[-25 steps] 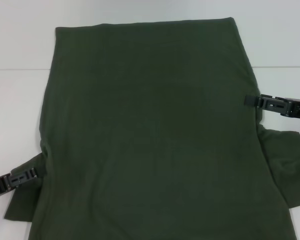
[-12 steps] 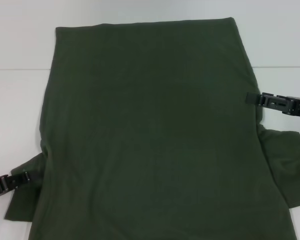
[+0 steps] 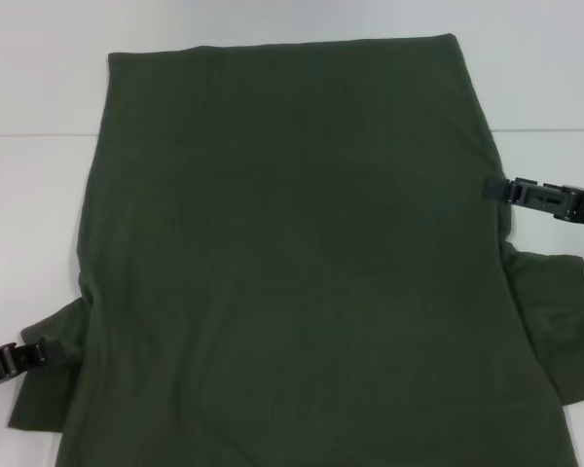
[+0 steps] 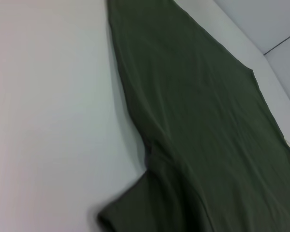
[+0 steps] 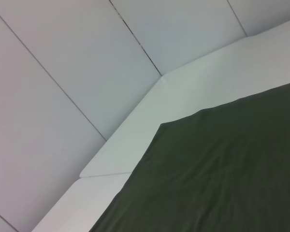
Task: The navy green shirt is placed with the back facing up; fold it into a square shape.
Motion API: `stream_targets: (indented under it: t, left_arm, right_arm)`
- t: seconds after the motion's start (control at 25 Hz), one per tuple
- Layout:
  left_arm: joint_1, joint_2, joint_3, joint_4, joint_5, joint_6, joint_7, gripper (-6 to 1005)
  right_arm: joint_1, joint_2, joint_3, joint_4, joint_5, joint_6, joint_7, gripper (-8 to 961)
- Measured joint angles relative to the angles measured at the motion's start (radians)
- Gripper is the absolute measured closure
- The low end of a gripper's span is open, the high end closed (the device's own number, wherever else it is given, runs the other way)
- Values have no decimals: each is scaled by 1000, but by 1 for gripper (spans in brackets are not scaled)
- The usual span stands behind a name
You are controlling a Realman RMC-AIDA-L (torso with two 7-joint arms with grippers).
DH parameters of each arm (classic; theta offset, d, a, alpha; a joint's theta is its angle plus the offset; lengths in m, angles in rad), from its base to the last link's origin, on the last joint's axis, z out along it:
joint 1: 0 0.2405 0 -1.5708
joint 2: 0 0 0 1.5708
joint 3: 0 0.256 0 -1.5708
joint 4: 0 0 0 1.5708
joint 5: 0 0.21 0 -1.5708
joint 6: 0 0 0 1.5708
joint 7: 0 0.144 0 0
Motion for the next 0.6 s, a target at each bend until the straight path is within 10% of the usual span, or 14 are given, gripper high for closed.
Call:
stream_targets:
  t: [0.6]
  left_arm:
    - [-75, 32, 40, 210, 206, 0, -275, 994]
  right_arm:
    - [-5, 0, 0, 0, 0, -3, 3, 55]
